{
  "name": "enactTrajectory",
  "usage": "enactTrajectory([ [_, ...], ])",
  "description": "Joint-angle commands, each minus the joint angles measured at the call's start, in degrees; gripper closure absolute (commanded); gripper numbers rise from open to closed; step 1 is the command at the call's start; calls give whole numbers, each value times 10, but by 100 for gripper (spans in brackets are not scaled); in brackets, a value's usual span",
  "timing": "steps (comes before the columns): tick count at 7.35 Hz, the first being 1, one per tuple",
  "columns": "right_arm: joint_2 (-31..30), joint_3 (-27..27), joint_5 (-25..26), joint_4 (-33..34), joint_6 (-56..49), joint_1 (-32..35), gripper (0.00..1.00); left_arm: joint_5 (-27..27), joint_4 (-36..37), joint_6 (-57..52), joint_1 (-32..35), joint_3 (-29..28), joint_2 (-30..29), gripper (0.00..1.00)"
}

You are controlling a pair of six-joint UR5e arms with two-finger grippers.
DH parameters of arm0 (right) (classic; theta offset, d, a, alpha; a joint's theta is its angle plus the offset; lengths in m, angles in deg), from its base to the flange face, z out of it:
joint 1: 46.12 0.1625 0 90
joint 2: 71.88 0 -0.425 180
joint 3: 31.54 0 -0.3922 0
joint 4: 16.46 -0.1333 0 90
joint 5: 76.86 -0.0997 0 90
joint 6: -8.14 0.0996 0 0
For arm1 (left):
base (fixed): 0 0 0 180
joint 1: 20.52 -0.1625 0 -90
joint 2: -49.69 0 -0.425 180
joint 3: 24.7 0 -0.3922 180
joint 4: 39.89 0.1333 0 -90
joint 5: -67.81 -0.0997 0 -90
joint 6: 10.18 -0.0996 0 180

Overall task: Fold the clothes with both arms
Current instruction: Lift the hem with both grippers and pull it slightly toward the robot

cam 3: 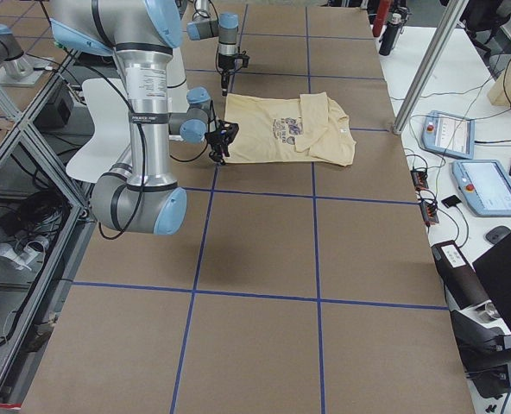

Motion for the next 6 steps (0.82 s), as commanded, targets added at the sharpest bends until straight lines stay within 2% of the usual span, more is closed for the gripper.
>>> enactTrajectory([
  [1,2,0,3,2,15,-3,72,0,1,0,0,9,1,100],
  [2,3,0,4,2,16,-3,79,0,1,0,0,10,1,100],
  [3,4,-1,6,1,19,-3,96,0,0,0,0,10,1,100],
  [5,6,-35,4,2,30,1,100,1,1,-1,0,15,1,100],
  [6,4,-89,-3,9,29,13,100,3,6,-3,3,38,6,100],
])
